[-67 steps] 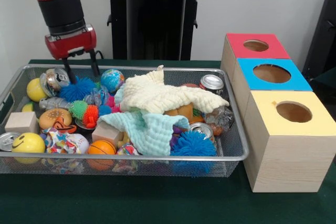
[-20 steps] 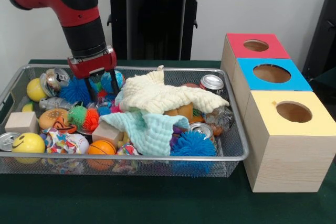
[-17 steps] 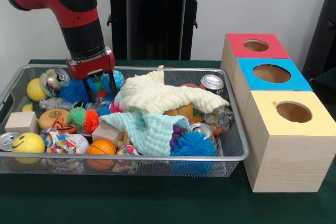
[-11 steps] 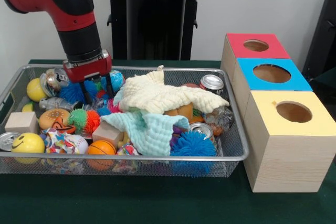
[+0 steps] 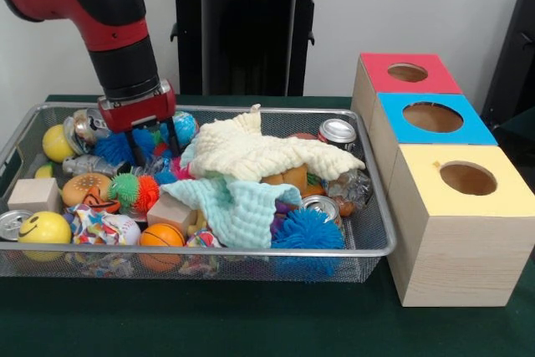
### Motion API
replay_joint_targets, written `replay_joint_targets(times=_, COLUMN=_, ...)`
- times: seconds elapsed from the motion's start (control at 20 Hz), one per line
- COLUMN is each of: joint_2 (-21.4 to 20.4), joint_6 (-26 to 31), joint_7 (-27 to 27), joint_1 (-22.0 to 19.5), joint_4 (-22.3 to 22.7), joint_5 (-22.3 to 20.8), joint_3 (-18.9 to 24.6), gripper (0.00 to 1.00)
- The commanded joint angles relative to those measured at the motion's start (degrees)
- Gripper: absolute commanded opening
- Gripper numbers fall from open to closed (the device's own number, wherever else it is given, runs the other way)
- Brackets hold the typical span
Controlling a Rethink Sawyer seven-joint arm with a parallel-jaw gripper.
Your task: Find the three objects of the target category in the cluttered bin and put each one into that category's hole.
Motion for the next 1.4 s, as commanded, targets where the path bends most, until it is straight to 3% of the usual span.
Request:
replay_joint_targets(times=0.05, joint_2=10.7, joint_6=-5.3, joint_7=11.6, joint_1=-0.5, joint_4=-8.9, joint_5=2.6, joint_3=2.0, gripper=1.00)
replay_joint_targets(times=0.15, joint_2=10.1, joint_6=-4.3, joint_7=11.0, joint_1=-0.9, joint_4=-8.9, joint_5=2.9, joint_3=2.1, gripper=1.00)
replay_joint_targets(times=0.6, joint_2=9.1, joint_6=3.4, joint_7=10.9, joint_1=5.5, joint_4=-14.8, joint_5=6.0, joint_3=-1.2, gripper=1.00)
replay_joint_targets(times=1.4, joint_2=11.8, joint_6=0.9, joint_7=11.7, joint_1=7.6, joint_4=-18.5, joint_5=5.2, joint_3=-2.7, gripper=1.00)
